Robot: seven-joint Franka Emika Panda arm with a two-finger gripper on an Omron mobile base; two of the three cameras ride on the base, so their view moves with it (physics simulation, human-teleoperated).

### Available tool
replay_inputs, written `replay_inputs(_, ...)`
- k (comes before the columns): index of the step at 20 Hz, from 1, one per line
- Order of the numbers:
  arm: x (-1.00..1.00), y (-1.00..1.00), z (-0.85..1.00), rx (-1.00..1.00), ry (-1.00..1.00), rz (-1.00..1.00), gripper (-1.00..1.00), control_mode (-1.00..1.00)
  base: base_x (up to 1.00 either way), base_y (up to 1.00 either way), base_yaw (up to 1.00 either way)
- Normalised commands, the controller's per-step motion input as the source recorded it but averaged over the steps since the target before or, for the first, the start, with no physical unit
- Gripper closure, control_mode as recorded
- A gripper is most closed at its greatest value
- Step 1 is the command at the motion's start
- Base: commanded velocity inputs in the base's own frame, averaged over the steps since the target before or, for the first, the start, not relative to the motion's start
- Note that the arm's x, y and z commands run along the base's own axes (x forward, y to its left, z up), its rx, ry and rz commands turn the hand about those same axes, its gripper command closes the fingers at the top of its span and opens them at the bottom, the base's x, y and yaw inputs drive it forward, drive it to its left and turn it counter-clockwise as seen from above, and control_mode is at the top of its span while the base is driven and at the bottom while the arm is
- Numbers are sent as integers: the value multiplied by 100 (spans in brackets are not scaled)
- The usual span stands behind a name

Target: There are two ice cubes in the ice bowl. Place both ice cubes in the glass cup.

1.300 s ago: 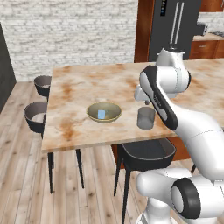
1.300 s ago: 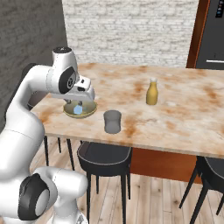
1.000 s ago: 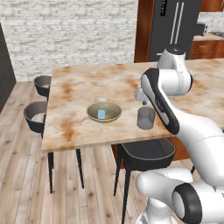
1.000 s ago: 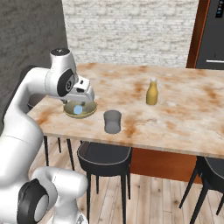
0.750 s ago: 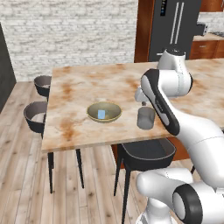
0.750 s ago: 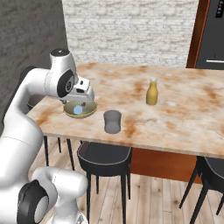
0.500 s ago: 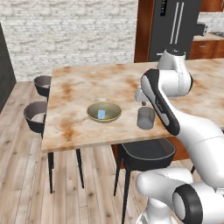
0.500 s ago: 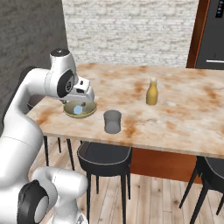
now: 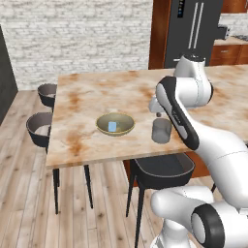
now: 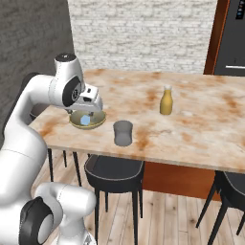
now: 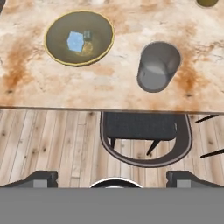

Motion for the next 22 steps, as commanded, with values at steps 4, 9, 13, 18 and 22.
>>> replay_inputs(4,30,59,-5,0,8,0,-100,-100,0,0,0)
replay_inputs(9,36,65,-22,3,14,0,-100,-100,0,0,0)
replay_inputs(13,41,26,-34,7,10,0,-100,-100,0,0,0)
replay_inputs(18,48,31,-26,0,1,-2,-100,-100,0,0,0)
replay_inputs(22,58,9,-35,0,0,-10,-100,-100,0,0,0)
